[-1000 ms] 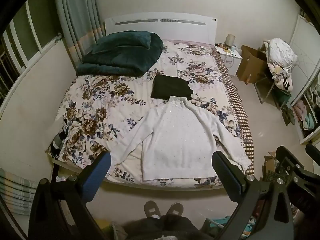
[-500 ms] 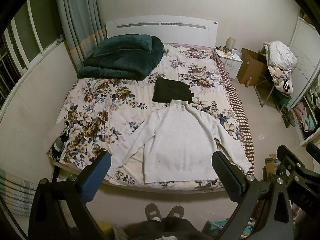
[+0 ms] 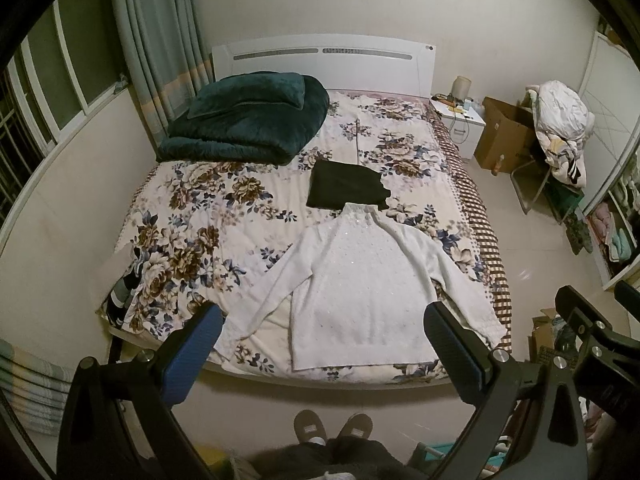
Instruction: Fold small clothes
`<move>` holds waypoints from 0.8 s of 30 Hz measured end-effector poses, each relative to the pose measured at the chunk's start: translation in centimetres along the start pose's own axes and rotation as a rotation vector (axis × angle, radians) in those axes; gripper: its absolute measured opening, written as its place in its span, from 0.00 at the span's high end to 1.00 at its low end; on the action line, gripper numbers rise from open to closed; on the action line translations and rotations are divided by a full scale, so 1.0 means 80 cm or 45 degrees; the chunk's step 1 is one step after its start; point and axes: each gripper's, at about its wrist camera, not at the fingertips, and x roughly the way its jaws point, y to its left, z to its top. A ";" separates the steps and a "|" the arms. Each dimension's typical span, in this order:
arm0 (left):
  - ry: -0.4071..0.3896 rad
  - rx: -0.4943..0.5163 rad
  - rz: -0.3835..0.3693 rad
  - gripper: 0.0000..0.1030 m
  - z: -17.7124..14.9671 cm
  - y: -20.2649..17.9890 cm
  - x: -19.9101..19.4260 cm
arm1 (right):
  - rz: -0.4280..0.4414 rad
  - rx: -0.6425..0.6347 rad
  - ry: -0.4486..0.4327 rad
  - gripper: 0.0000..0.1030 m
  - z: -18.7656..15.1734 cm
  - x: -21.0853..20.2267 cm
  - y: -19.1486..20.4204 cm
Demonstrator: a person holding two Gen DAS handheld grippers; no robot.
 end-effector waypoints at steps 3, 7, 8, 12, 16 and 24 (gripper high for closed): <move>-0.003 0.001 -0.002 0.00 0.001 0.001 -0.001 | 0.000 0.003 -0.001 0.00 0.002 -0.001 0.001; -0.004 0.000 0.003 0.00 0.000 -0.002 0.000 | -0.003 0.004 0.001 0.00 0.002 -0.003 0.002; -0.004 -0.001 0.004 0.00 -0.001 -0.002 0.000 | -0.001 0.002 -0.004 0.00 -0.005 0.001 0.000; -0.006 0.001 0.003 0.00 -0.001 -0.002 0.000 | -0.003 0.003 -0.006 0.00 0.002 -0.005 0.002; -0.008 0.001 0.005 0.00 -0.001 -0.003 -0.001 | -0.003 0.004 -0.007 0.00 0.010 -0.010 0.004; -0.010 0.000 0.006 0.00 0.000 -0.003 -0.002 | 0.000 0.003 -0.011 0.00 0.033 -0.018 0.009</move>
